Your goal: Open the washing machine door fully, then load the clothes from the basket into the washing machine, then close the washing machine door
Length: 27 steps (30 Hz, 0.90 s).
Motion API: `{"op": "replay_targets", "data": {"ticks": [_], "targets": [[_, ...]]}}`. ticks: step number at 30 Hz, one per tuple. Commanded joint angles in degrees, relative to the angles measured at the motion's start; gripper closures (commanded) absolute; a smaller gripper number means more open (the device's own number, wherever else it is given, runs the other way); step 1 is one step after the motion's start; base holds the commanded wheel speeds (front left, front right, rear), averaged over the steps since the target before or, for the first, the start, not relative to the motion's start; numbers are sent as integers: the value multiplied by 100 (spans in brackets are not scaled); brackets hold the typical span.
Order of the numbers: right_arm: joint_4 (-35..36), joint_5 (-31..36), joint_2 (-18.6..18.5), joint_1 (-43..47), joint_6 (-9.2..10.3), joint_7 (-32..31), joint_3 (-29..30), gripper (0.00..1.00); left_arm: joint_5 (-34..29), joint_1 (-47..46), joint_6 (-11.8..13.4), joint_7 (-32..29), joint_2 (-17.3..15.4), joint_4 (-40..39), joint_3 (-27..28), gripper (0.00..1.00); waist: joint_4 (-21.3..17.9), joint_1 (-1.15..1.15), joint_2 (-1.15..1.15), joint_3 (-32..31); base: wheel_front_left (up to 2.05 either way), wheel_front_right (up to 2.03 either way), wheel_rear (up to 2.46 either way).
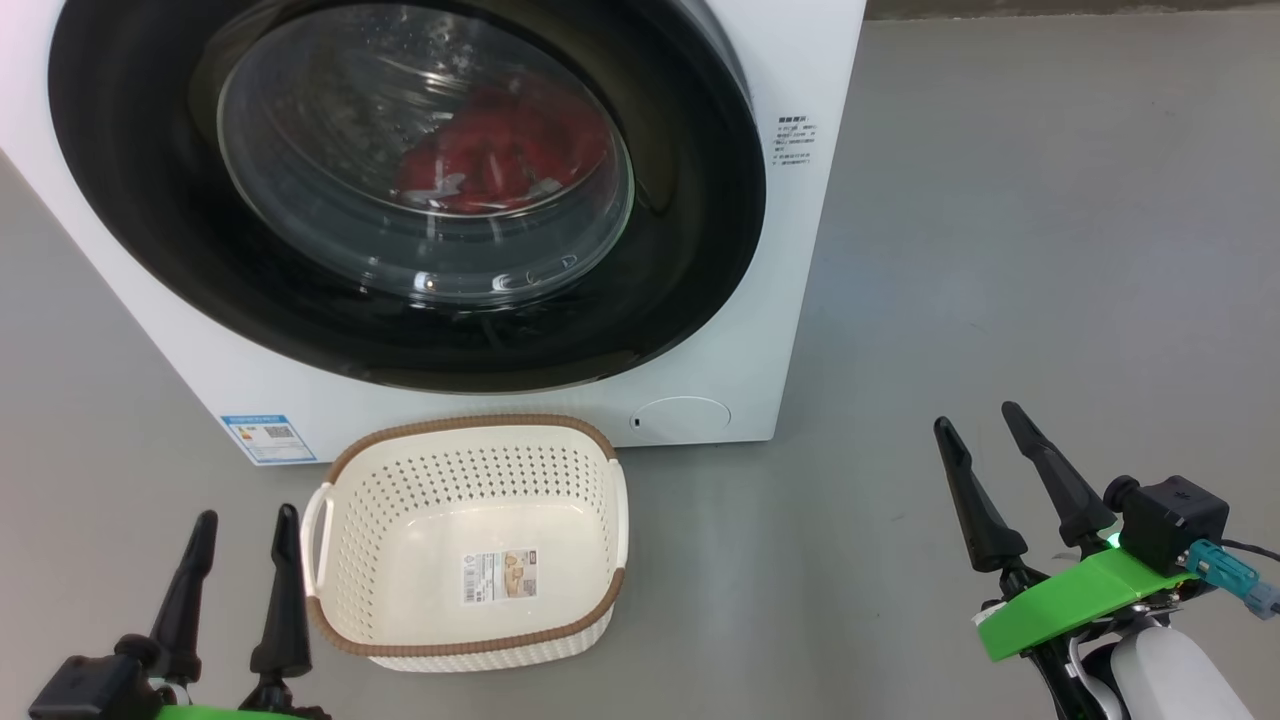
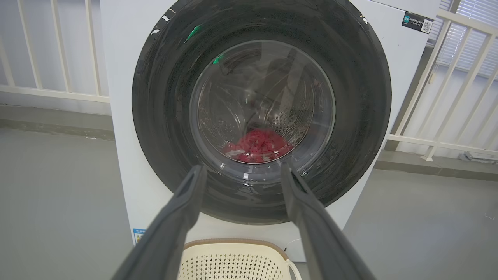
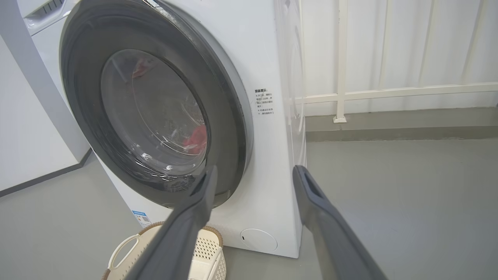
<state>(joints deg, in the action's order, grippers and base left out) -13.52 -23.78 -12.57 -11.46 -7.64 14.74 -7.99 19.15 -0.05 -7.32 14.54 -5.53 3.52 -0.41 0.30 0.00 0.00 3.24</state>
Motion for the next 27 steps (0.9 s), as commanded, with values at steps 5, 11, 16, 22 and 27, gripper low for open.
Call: {"op": "replay_targets", "data": {"ticks": [5,11,16,22,27], "targets": [[152,44,-7,-40,15,26,-80,0,-51,-155,-17,46,-122,-144,179,0,10,0,0,-2,0,0,0],[134,47,-4,-42,15,26,-86,0,-6,-149,-17,46,-142,-145,101,0,20,0,0,-19,0,0,0],[-282,-11,86,135,0,-6,-58,100,22,97,1,-36,116,262,-125,100,21,0,0,-19,0,0,0],[-282,-383,136,191,1,-109,8,100,428,89,1,-128,121,311,-112,100,19,13,0,-48,0,0,0],[-279,-662,165,201,1,-187,60,100,732,56,1,-198,115,352,-95,100,17,1,0,-49,0,0,0]]}}
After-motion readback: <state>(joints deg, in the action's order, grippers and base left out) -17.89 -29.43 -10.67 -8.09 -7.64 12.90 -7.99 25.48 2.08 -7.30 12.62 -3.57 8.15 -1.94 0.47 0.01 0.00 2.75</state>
